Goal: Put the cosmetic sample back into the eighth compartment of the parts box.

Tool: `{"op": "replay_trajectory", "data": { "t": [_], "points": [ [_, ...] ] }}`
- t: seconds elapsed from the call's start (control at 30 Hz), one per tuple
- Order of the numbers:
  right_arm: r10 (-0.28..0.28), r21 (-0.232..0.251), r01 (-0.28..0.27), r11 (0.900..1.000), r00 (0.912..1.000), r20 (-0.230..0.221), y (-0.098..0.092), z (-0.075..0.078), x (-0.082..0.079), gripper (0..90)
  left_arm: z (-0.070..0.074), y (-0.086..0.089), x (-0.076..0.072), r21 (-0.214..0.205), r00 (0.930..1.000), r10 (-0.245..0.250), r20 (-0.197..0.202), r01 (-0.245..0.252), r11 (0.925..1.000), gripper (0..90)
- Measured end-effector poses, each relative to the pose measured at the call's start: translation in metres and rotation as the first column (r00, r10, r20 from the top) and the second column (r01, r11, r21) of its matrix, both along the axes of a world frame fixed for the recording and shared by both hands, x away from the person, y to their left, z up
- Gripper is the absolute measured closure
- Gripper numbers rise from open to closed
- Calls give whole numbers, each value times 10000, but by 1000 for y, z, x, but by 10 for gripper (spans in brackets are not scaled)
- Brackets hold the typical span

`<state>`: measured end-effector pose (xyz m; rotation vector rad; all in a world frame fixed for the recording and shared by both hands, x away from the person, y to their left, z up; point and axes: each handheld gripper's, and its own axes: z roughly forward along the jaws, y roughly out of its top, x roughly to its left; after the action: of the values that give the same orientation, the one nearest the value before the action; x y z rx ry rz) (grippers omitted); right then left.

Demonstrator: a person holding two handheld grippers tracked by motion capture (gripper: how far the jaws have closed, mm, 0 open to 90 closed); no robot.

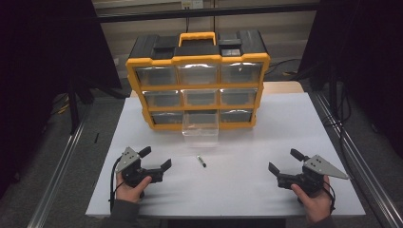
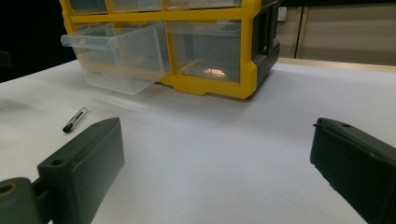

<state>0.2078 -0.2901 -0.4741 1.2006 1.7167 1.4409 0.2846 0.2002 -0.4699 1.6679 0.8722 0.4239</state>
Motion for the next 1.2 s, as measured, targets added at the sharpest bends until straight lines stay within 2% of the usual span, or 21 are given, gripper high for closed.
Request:
{"op": "replay_trajectory", "data": {
  "t": [0.1,0.13,0.2,0.27,0.37,0.4,0.5,0.6,0.63,0.7,0.77,0.83,0.97,1.0,1.07,1.1,1.13,1.2],
  "points": [
    [-32,-9,32,10000,10000,19,2,0,1,21,0,-5,2,111,10000,-34,-87,35,9999,16],
    [13,-27,-13,10000,10000,0,2,0,1,21,0,-7,3,34,9998,-47,-182,48,10000,16],
    [-7,-39,7,10000,10000,-12,2,0,1,21,1,-11,5,192,9994,-246,-238,251,9995,16],
    [-85,-12,85,10000,10000,-20,0,0,1,21,1,-15,6,144,9991,-327,-285,332,9993,16],
    [-121,-30,121,9999,9999,-24,0,-1,1,21,1,-23,7,384,9988,-329,-364,343,9987,17],
    [-71,-34,71,10000,10000,-61,0,-1,1,22,1,-25,8,311,9976,-547,-435,561,9979,17],
    [-31,-4,31,10000,9999,-96,0,-1,2,22,0,-32,9,207,9964,-662,-526,674,9975,19],
    [10,3,-10,10000,10000,-94,0,-1,3,22,-1,-37,10,307,9934,-903,-704,927,9952,20],
    [19,-28,-20,10000,9999,-114,1,-1,3,22,-1,-39,10,309,9943,-831,-675,853,9959,21],
    [17,-28,-17,10000,10000,-58,2,-1,3,22,-1,-41,10,558,9921,-1002,-757,1046,9930,22],
    [110,-53,-110,9999,9999,-62,3,-1,4,23,-2,-44,11,595,9900,-1054,-934,1113,9920,24],
    [182,-147,-183,9997,9998,-85,4,-1,5,23,-2,-47,11,692,9889,-1151,-942,1219,9901,24],
    [222,-174,-223,9996,9997,-54,6,-1,5,23,-3,-52,12,702,9862,-1273,-1061,1351,9883,26],
    [215,-236,-215,9995,9998,6,6,-1,5,23,-2,-53,13,787,9873,-1205,-1037,1290,9885,26],
    [239,-249,-240,9994,9997,-33,6,-1,5,23,-3,-54,14,635,9837,-1465,-1039,1535,9861,27],
    [239,-249,-240,9994,9997,-33,6,-1,5,23,-2,-56,14,838,9879,-1168,-1023,1256,9885,27],
    [241,-216,-242,9995,9997,-37,6,-1,5,23,-2,-56,15,817,9849,-1361,-1068,1451,9860,27],
    [236,-228,-236,9995,9997,-21,5,-1,5,24,-1,-61,16,862,9876,-1185,-1030,1276,9881,30]
  ]
}}
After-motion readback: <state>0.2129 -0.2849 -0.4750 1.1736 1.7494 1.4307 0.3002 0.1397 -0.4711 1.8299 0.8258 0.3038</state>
